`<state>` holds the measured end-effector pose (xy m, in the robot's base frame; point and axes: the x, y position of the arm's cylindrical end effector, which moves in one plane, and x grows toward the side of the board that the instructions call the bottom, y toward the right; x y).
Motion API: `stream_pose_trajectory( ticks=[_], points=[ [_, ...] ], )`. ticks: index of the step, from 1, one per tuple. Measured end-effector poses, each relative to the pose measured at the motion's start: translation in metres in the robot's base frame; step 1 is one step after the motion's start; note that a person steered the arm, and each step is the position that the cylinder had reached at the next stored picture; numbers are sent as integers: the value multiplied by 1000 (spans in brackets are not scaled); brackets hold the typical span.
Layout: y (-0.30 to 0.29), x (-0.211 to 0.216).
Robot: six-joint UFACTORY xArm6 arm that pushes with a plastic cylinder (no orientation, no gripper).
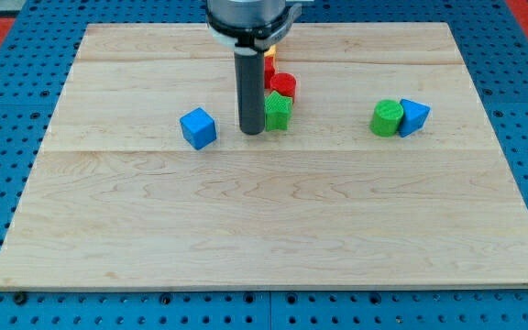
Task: Move the red circle below the red star
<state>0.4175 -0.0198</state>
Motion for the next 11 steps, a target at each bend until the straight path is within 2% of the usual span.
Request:
stream_pose_trajectory(
  ticks=[1,2,3,4,5,9,11],
  points=[
    [29,6],
    [117,-2],
    [129,-34],
    [117,-71],
    [111,-80],
    [37,-79],
    [88,-70]
  ],
)
